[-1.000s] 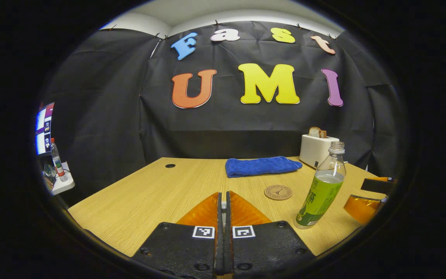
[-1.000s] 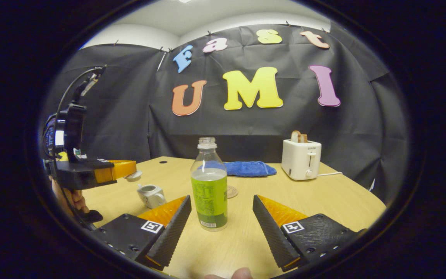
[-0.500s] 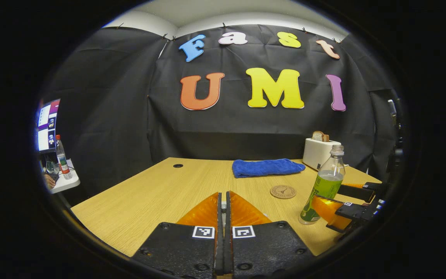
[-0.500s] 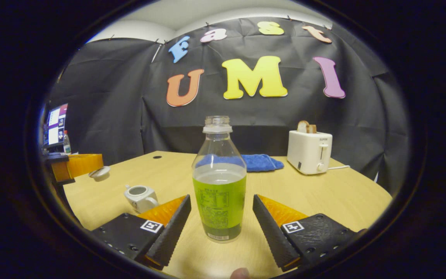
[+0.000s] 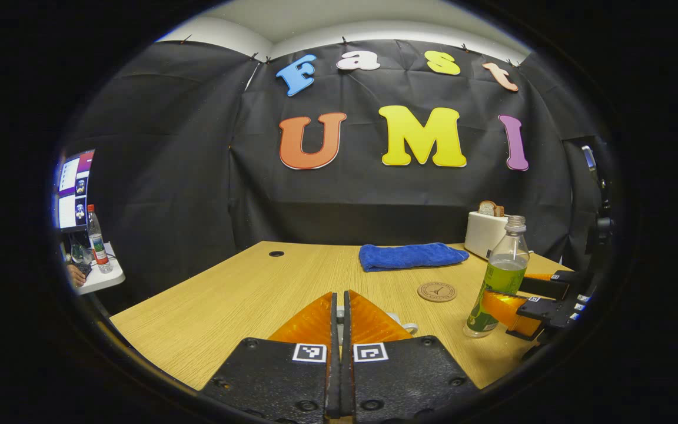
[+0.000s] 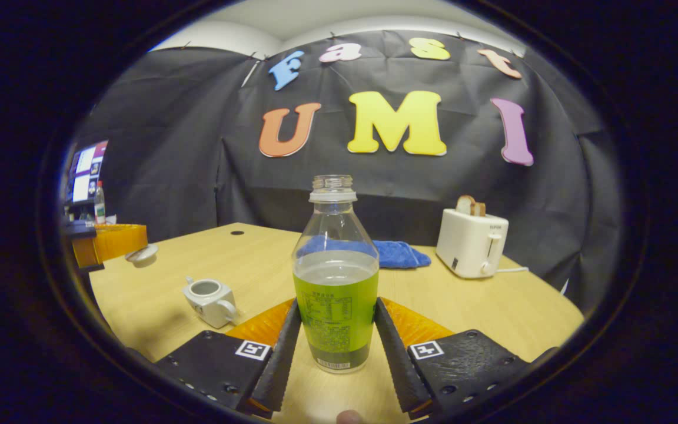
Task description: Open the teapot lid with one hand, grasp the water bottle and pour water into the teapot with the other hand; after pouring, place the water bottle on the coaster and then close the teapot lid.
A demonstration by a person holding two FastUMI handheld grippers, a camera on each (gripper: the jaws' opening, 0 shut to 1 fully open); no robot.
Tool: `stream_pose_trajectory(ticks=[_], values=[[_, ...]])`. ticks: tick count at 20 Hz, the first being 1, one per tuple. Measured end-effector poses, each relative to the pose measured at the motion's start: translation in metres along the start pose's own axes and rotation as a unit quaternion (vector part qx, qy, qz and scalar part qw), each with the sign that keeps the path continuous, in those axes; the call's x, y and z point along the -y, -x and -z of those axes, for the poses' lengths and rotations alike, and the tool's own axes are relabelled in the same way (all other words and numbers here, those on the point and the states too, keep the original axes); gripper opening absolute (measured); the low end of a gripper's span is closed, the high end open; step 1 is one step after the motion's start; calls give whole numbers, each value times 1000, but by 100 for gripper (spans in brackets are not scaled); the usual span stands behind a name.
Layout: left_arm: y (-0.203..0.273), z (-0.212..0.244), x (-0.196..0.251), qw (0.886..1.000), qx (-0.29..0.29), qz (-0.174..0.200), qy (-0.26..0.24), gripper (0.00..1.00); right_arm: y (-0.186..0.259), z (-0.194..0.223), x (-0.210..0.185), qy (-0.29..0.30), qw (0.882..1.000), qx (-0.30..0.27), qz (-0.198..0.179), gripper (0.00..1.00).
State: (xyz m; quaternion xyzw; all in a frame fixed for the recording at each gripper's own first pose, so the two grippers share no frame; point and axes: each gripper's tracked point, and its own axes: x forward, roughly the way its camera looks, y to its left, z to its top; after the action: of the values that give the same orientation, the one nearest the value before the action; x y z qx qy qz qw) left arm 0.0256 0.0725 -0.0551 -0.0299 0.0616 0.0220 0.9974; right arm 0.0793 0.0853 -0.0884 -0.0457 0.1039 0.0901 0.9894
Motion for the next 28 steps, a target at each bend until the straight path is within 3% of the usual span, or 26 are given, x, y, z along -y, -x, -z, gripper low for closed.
stream_pose_trajectory(ticks=[6,9,13,20,24,28], values=[[-4,-6,-5,1000,5,10,0,2,-23,-21,10,195,981,2,14,70],[-7,-1,-10,1000,-1,22,4,3,-39,-23,10,296,955,-6,24,71],[-8,3,-29,1000,-6,12,14,2,-49,-15,-10,385,923,-4,12,71],[-7,4,-56,1000,-4,-16,6,3,-56,-18,-34,531,846,39,21,72],[-7,5,-63,1000,-4,-22,6,2,-61,-20,-46,584,810,55,22,72],[-6,7,-66,1000,-10,-24,9,3,-62,-26,-56,643,762,72,25,71]])
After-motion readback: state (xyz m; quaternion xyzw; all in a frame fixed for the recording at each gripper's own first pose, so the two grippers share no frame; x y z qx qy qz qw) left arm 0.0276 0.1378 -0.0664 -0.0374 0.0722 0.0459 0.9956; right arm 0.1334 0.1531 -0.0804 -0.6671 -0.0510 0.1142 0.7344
